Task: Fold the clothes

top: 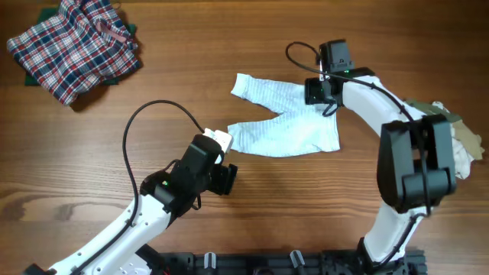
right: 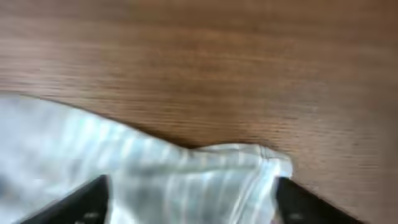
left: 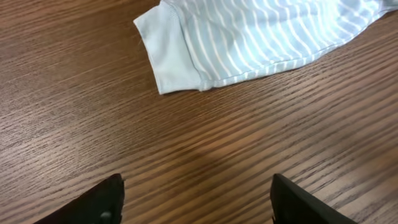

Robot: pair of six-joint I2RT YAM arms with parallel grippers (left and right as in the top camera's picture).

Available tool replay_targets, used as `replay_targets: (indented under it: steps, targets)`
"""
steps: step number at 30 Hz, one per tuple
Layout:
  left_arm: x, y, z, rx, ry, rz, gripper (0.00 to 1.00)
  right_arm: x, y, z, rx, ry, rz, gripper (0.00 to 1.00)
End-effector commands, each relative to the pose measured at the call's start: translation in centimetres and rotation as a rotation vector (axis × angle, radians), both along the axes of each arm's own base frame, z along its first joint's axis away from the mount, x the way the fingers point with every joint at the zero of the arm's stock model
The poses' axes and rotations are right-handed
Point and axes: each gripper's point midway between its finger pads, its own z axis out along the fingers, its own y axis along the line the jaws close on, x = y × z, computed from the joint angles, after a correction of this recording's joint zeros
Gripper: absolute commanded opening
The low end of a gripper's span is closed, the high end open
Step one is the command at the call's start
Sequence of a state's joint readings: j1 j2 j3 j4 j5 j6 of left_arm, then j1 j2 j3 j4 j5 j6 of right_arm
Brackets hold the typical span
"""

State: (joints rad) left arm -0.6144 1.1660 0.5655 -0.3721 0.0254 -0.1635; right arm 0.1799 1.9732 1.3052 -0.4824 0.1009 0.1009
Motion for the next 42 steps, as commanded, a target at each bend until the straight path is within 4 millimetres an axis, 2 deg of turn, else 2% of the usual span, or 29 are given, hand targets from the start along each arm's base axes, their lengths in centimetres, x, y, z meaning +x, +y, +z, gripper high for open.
replay_targets:
  steps: [1,2,4,7,10,12,15,26,30,32,34,37,40,42]
  targets:
    - [0.7,-0.2,0.5,-0.02,-0.016,0.01,0.75,0.2,1.2,8.0,0.111,-0.124,-0.025,0.96]
    - [1.1,0.1,0.6,-0.024,-0.02,0.026,0.75,-0.7,1.0,9.1,0.122,-0.122,-0.046,0.99]
    - [1.8,0.9,0.5,-0.043,-0.004,0.088,0.75,-2.9,0.6,10.8,0.13,-0.091,-0.075,1.0]
    - [1.6,0.8,-0.5,-0.134,0.097,0.088,0.82,-6.8,-0.2,11.6,0.126,0.009,-0.126,1.0]
    - [1.7,1.1,-2.0,-0.177,0.181,0.104,0.85,-9.3,-0.6,10.8,0.119,0.103,-0.17,1.0]
    - [1.9,1.1,-2.8,-0.199,0.218,0.109,0.85,-10.9,-1.0,9.3,0.104,0.173,-0.187,1.0]
    - [2.1,0.7,-2.8,-0.213,0.224,0.089,0.89,-12.3,-1.3,7.6,0.12,0.231,-0.237,1.0]
    - [5.6,-0.6,-0.2,-0.287,0.051,0.063,0.84,-15.0,-1.2,3.8,0.143,0.314,-0.297,1.0]
    - [6.4,0.0,-0.2,-0.252,0.033,0.095,0.82,-15.3,-0.5,3.4,0.184,0.333,-0.286,0.99]
    - [7.2,-0.1,0.4,-0.246,0.04,0.101,0.8,-15.6,0.3,3.4,0.228,0.351,-0.273,0.99]
    - [8.0,-0.5,0.8,-0.238,0.06,0.103,0.82,-15.8,0.3,3.0,0.229,0.357,-0.273,0.99]
    - [8.6,-0.9,-0.2,-0.211,0.144,0.107,0.85,-16.3,0.2,1.6,0.234,0.357,-0.297,0.99]
    - [8.3,-1.0,-1.6,-0.201,0.192,0.107,0.86,-16.1,0.2,1.4,0.234,0.343,-0.296,0.99]
    - [8.3,-1.1,-1.7,-0.211,0.199,0.109,0.86,-15.7,0.1,1.4,0.231,0.327,-0.296,0.99]
